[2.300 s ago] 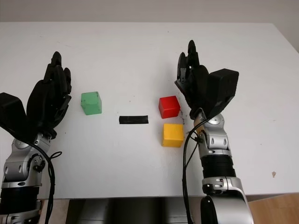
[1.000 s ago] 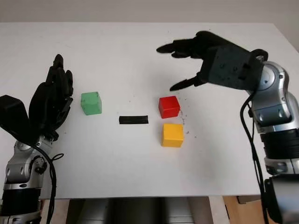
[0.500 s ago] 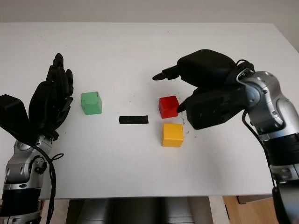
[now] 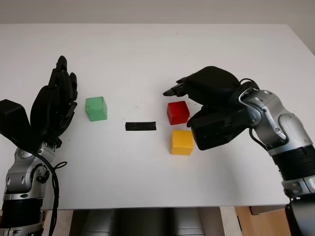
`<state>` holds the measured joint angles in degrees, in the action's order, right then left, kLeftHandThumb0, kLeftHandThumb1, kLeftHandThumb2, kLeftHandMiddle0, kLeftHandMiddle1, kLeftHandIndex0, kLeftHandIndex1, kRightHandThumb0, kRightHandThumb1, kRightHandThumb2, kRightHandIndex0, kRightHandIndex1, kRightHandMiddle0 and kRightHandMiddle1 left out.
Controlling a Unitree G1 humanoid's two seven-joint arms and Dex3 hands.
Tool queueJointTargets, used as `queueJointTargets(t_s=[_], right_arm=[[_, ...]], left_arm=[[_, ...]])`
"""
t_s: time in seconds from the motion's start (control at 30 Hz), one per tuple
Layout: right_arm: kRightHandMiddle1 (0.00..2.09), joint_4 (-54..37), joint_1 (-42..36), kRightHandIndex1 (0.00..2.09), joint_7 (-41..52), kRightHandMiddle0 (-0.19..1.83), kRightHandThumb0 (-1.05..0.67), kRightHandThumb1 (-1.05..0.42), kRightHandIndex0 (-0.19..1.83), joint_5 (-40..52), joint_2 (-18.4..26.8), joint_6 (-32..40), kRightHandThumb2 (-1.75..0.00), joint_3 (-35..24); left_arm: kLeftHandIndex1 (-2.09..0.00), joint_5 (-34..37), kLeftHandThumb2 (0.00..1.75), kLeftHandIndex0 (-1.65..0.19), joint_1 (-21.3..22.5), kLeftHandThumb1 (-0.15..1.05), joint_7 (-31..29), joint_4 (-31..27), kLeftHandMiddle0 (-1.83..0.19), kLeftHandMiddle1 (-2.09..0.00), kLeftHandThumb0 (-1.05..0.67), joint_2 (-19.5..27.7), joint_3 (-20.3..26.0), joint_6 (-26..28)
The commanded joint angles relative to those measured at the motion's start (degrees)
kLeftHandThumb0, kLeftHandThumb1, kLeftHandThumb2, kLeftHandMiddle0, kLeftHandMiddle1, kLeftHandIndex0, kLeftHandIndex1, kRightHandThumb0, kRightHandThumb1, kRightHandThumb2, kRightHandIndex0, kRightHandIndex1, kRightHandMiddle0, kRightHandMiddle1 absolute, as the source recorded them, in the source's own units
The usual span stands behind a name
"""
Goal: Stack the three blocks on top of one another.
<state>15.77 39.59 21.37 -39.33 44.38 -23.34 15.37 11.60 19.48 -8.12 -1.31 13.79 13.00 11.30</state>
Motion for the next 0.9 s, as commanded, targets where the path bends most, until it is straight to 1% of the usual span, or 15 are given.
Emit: queueJointTargets(t_s=[0.0, 0.2, 0.43, 0.63, 0.67, 0.7, 0.73, 0.8, 0.87], right_arm=[[0.05, 1.5, 0.0, 0.04, -0.6, 0.51, -0.61, -0.84, 0.40, -0.4, -0.5, -0.5, -0.07, 0.8], [0.06, 6.0, 1.2, 0.05, -3.0, 0.54, -0.63, -0.86, 0.41, -0.6, -2.1, -0.9, -0.06, 1.2], [0.11, 8.2, 1.6, 0.07, -5.9, 0.60, -0.58, -0.88, 0.46, -1.1, -2.7, -1.9, -0.06, 1.8], [0.16, 9.6, 2.0, 0.08, -7.5, 0.63, -0.58, -0.91, 0.48, -1.6, -3.1, -2.3, -0.06, 2.4], [0.26, 9.8, 2.0, 0.08, -8.0, 0.60, -0.57, -0.91, 0.50, -1.5, -3.2, -2.5, -0.06, 2.3], [0.64, 10.0, 1.9, 0.09, -8.7, 0.45, -0.57, -0.91, 0.52, -1.4, -3.4, -2.7, -0.06, 2.2], [0.86, 10.3, 1.8, 0.09, -9.6, 0.36, -0.56, -0.91, 0.54, -1.2, -3.5, -2.9, -0.06, 2.0], [1.12, 11.0, 1.7, 0.11, -10.8, 0.32, -0.53, -0.92, 0.58, -0.4, -3.9, -3.6, -0.06, 1.5], [1.22, 11.6, 1.7, 0.12, -11.4, 0.31, -0.50, -0.92, 0.60, 0.6, -4.1, -4.0, -0.06, 1.2]], left_arm=[[0.00, 0.1, 0.67, 0.19, -0.1, 1.05, -0.3, -0.3, 0.19, 0.00, -0.78, 0.5, 0.1, -0.4], [0.00, 0.2, 0.67, 0.19, 0.1, 1.05, -0.5, -0.5, 0.19, 0.00, -0.78, 0.7, 0.2, 0.1], [0.00, 0.1, 0.66, 0.19, 0.0, 1.05, -0.3, -0.5, 0.19, 0.00, -0.78, 0.8, 0.2, 0.1], [0.00, 0.3, 0.66, 0.19, -0.2, 1.05, -0.5, -1.0, 0.19, 0.00, -0.77, 0.9, 0.1, 0.6], [0.00, 0.1, 0.66, 0.19, -0.2, 1.05, -0.6, -1.0, 0.19, 0.00, -0.77, 1.0, 0.1, 0.7], [0.00, 0.1, 0.66, 0.19, -0.2, 1.05, -0.5, -0.9, 0.19, 0.00, -0.77, 1.0, 0.1, 0.7], [0.00, 0.1, 0.66, 0.19, -0.2, 1.05, -0.4, -0.9, 0.19, 0.00, -0.77, 0.9, 0.1, 0.7], [0.00, 0.1, 0.65, 0.19, -0.2, 1.05, -0.2, -0.9, 0.19, 0.00, -0.77, 0.8, 0.1, 0.7], [0.00, 0.1, 0.65, 0.19, -0.2, 1.05, -0.3, -0.9, 0.19, 0.00, -0.77, 0.7, 0.0, 0.6]])
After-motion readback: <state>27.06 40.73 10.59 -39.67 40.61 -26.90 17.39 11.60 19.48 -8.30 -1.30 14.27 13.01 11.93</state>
